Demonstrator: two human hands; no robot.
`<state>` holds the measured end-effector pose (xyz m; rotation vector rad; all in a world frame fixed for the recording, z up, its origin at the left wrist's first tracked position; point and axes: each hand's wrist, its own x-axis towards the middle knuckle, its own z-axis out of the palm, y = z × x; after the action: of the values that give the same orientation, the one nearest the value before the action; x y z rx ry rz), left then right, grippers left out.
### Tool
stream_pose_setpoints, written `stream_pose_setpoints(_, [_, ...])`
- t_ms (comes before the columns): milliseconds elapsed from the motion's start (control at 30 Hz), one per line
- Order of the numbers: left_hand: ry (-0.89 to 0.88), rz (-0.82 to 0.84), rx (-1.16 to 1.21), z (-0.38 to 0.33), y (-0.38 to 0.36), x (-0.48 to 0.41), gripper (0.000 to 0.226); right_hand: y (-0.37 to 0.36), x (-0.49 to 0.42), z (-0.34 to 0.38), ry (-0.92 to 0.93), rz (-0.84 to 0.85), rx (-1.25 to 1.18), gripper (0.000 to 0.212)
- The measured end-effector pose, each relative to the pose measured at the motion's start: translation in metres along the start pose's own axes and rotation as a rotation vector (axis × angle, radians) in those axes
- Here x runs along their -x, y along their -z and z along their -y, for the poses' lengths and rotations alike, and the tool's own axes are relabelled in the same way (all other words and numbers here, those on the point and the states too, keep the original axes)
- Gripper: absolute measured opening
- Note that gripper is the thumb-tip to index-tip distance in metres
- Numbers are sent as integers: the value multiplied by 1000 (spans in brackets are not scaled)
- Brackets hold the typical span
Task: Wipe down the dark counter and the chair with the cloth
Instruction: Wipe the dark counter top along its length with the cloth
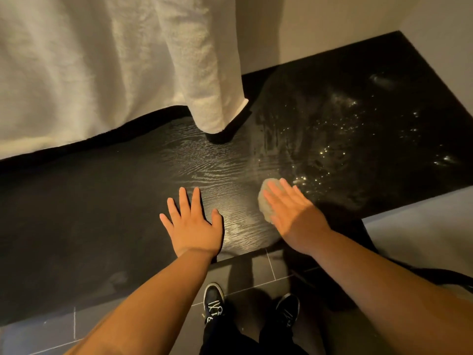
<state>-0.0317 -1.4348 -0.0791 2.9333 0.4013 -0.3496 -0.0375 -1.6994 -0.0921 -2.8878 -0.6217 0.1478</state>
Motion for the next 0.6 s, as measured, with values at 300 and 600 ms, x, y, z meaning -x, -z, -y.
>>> stream_pose_setpoints(300, [-11,-48,35,0,-3,1,75,20,3,13,-190,-14,-31,65])
stream_pose_setpoints(600, [-8,-58,17,0,-4,1,75,21,4,-51,-207,-15,-42,53])
